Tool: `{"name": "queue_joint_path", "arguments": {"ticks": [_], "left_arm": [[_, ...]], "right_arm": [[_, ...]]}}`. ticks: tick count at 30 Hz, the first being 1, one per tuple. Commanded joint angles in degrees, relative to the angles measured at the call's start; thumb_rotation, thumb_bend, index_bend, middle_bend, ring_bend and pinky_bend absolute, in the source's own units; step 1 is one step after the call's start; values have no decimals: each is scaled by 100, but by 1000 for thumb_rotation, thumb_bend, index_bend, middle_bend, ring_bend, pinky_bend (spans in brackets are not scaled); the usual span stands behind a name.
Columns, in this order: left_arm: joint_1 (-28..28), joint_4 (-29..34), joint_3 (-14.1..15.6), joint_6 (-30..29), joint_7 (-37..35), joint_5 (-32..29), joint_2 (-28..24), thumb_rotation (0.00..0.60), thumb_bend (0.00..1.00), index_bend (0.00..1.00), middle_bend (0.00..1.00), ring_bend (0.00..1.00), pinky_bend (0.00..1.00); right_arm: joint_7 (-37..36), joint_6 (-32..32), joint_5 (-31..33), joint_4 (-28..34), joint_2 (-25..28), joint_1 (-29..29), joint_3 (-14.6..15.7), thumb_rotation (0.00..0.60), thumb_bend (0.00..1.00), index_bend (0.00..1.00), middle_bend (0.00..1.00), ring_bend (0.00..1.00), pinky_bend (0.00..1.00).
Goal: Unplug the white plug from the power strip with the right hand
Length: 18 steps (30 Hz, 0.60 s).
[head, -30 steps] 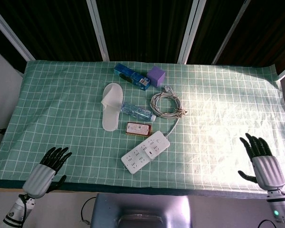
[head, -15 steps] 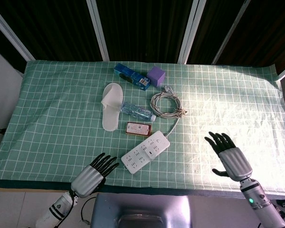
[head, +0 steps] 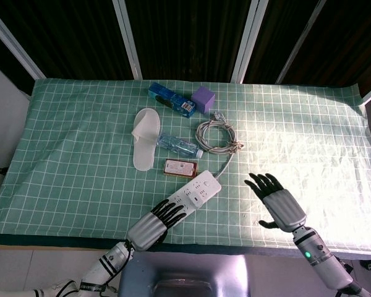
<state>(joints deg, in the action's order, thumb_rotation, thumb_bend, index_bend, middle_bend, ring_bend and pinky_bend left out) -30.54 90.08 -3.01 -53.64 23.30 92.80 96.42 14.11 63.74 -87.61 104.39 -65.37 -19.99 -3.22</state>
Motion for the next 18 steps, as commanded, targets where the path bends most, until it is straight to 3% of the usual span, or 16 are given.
{"name": "queue_joint_path", "arguments": {"ticks": [1,18], "left_arm": [[-120,-220,-67,59,-74,-121,170,535,767,0,0,0,29],[-344,-767,67,70,-28,-528,566,548,729,0,0,0,25]], "right_arm": [[80,-88,69,15,-39,-71,-4,600,111,0,0,0,0],[622,-411,522,42,-365,-402,1,600,111,0,0,0,0]]}}
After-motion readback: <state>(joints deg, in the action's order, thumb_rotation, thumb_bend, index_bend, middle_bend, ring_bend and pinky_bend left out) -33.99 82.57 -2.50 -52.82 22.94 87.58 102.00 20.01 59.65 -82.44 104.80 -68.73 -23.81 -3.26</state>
